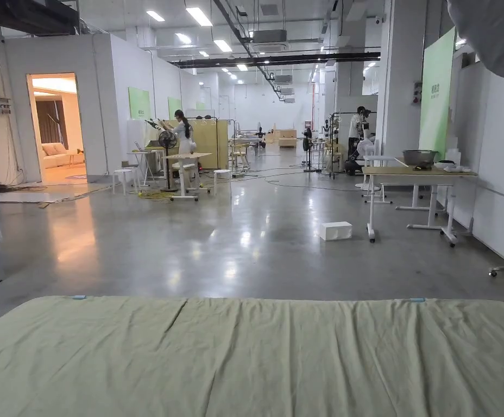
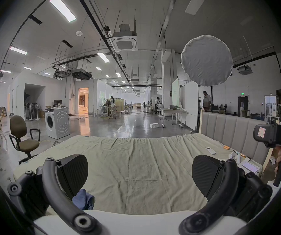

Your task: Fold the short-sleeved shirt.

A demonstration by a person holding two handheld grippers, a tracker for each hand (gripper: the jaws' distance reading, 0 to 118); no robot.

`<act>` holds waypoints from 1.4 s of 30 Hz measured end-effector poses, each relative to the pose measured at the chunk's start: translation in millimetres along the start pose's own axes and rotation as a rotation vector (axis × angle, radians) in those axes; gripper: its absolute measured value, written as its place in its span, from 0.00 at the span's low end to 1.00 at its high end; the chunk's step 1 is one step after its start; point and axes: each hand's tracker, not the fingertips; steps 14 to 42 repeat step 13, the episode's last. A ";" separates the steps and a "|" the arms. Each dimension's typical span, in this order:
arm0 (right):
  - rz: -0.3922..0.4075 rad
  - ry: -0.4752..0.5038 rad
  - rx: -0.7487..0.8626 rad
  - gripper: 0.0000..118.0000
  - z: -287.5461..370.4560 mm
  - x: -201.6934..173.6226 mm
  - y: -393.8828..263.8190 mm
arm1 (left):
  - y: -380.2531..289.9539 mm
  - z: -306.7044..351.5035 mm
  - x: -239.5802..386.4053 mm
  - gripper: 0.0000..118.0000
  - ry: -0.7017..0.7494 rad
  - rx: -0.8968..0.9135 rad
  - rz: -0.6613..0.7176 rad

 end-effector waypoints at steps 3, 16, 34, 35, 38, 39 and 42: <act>0.081 -0.048 -0.027 1.00 -4.9 -6.3 -1.5 | 0.4 -0.2 -0.4 1.00 -0.002 0.002 0.000; 0.146 -0.022 0.008 1.00 -6.5 -14.4 1.0 | 0.2 0.4 -3.2 1.00 0.007 -0.006 0.004; 0.146 -0.022 0.008 1.00 -6.5 -14.4 1.0 | 0.2 0.4 -3.2 1.00 0.007 -0.006 0.004; 0.146 -0.022 0.008 1.00 -6.5 -14.4 1.0 | 0.2 0.4 -3.2 1.00 0.007 -0.006 0.004; 0.146 -0.022 0.008 1.00 -6.5 -14.4 1.0 | 0.2 0.4 -3.2 1.00 0.007 -0.006 0.004; 0.146 -0.022 0.008 1.00 -6.5 -14.4 1.0 | 0.2 0.4 -3.2 1.00 0.007 -0.006 0.004; 0.146 -0.022 0.008 1.00 -6.5 -14.4 1.0 | 0.2 0.4 -3.2 1.00 0.007 -0.006 0.004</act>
